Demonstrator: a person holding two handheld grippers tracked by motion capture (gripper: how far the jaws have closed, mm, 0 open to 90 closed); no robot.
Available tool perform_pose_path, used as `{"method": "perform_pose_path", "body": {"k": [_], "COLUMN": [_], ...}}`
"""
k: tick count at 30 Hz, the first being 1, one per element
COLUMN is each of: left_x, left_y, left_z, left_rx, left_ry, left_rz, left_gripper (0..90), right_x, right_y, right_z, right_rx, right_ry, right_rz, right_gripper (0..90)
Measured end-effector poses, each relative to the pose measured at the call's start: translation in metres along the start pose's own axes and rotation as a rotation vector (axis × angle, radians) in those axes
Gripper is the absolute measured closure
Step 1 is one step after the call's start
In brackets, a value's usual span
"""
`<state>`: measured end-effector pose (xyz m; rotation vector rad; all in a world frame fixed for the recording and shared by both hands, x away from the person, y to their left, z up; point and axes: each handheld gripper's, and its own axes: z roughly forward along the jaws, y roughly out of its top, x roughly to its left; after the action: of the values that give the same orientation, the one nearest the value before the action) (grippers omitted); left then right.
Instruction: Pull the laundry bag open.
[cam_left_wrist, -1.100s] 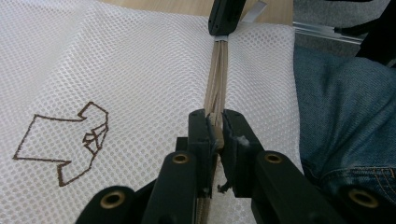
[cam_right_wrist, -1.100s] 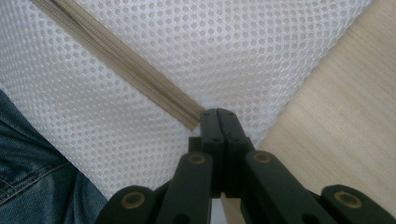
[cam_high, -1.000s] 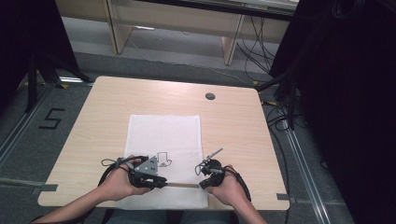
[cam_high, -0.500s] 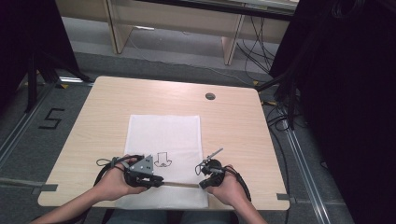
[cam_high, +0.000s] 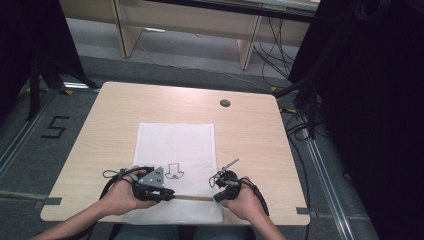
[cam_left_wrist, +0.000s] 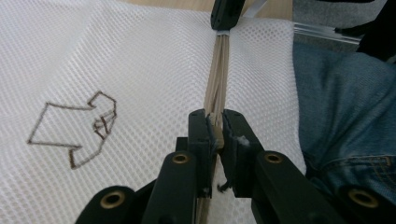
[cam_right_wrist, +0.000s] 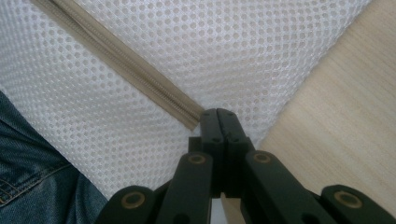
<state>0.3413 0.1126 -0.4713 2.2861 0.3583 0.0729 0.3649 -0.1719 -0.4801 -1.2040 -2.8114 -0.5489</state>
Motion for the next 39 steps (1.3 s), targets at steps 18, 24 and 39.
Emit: {"method": "perform_pose_path", "body": {"k": [18, 24, 39], "left_x": [0.002, 0.002, 0.004], "left_y": [-0.006, -0.006, -0.015], "left_z": [-0.008, -0.009, -0.017], "left_rx": [-0.009, -0.011, -0.005], "left_ry": [0.007, 0.01, 0.019], "left_rz": [-0.007, -0.005, -0.004], "left_gripper": [81.9, 81.9, 81.9], "right_x": [0.0, 0.0, -0.001], "right_y": [0.0, 0.0, 0.0], "right_z": [0.0, 0.0, 0.0], "right_rx": [0.003, 0.006, 0.001], "right_ry": [0.008, 0.006, 0.002], "right_rz": [0.012, 0.01, -0.004], "right_gripper": [90.0, 90.0, 90.0]}}
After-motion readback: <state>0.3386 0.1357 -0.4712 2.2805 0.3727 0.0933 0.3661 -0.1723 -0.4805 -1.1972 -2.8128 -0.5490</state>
